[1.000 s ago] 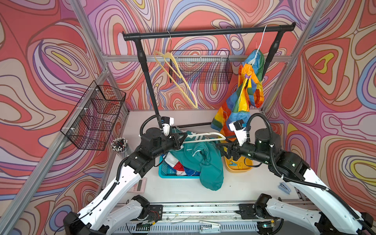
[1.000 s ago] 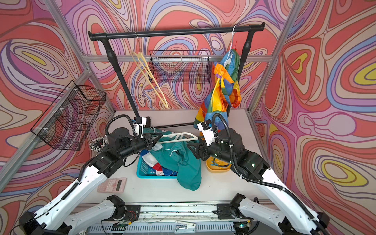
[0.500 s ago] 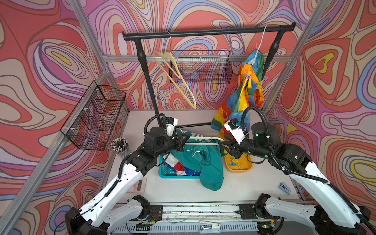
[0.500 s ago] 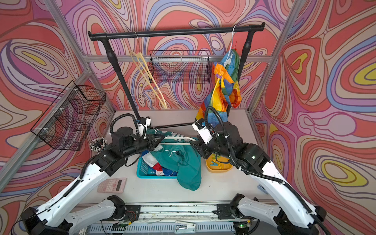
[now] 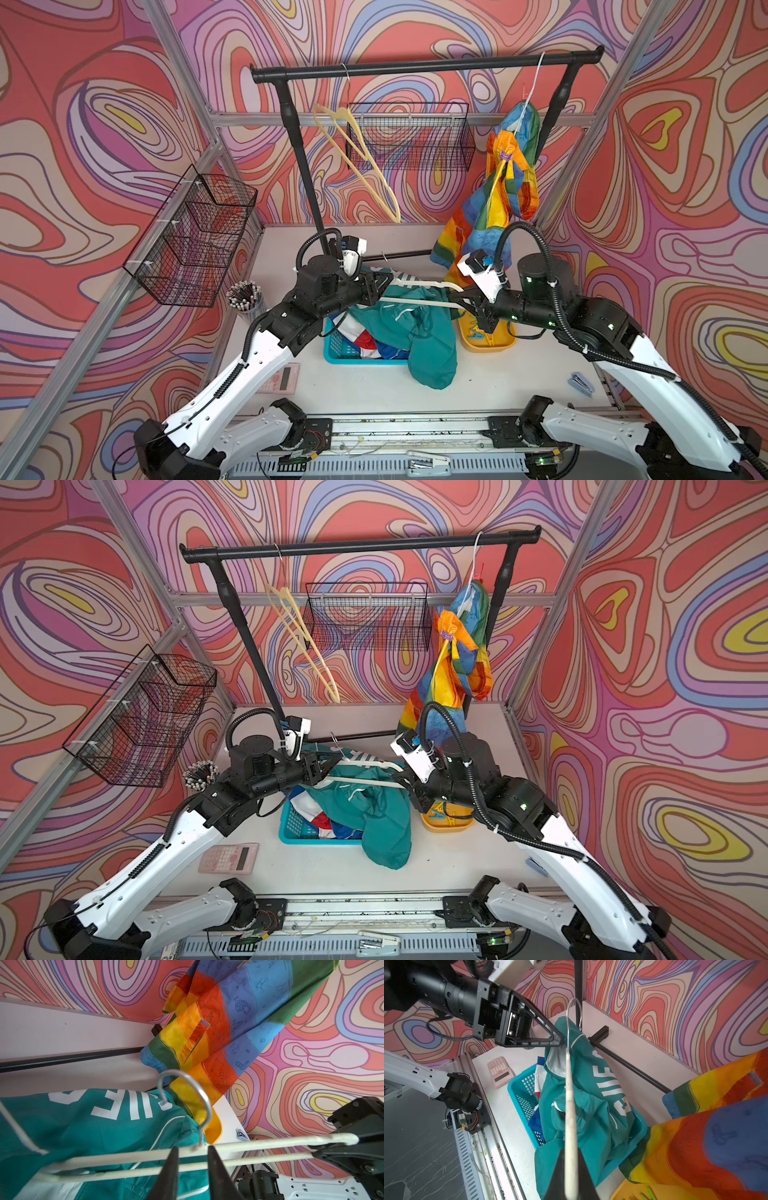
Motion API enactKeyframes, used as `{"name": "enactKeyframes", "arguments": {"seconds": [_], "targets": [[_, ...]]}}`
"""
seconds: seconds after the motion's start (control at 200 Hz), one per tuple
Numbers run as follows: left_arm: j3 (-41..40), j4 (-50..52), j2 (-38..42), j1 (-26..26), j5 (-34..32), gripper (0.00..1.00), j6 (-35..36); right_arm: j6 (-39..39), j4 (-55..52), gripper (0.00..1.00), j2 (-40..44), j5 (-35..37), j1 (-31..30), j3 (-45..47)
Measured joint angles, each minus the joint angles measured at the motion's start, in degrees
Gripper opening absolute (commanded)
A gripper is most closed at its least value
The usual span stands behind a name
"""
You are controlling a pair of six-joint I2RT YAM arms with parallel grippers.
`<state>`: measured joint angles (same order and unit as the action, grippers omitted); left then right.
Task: Remove the clothespins securing jackets to the hanger
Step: Remove the jacket from the hanger.
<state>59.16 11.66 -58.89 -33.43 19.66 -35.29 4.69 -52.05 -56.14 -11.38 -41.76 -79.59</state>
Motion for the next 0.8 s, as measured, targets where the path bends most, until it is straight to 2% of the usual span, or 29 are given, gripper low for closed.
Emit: {"name": "enactKeyframes", "arguments": {"seconds": [0.115, 0.185, 0.346, 0.521, 0.651, 0.801], "targets": [[0.0, 0.1, 3.1, 0.0, -0.3, 0.81, 0.2, -0.7, -1.2, 0.0, 3.2, 0.7, 0.0, -0.3], [0.2, 0.6, 5.7, 0.0, -0.8, 0.86, 0.4, -1.2, -2.7, 0.0, 4.6, 1.4, 0.0, -1.6], [3.1, 4.3, 11.2, 0.0, -3.4, 0.89, 2.6, -2.7, -5.9, 0.0, 6.6, 3.1, 0.0, -6.5], [7.7, 11.3, 12.3, 0.0, -9.2, 0.91, 6.6, -4.9, -8.6, 0.0, 8.0, 6.3, 0.0, -12.9], [7.4, 16.6, 11.1, 0.2, -13.4, 0.91, 8.9, -6.3, -9.6, 0.0, 7.6, 11.2, 0.0, -17.0], [4.6, 19.5, 9.9, 0.9, -15.0, 0.91, 9.8, -7.2, -8.9, 0.0, 5.2, 17.8, 0.0, -19.1]]}}
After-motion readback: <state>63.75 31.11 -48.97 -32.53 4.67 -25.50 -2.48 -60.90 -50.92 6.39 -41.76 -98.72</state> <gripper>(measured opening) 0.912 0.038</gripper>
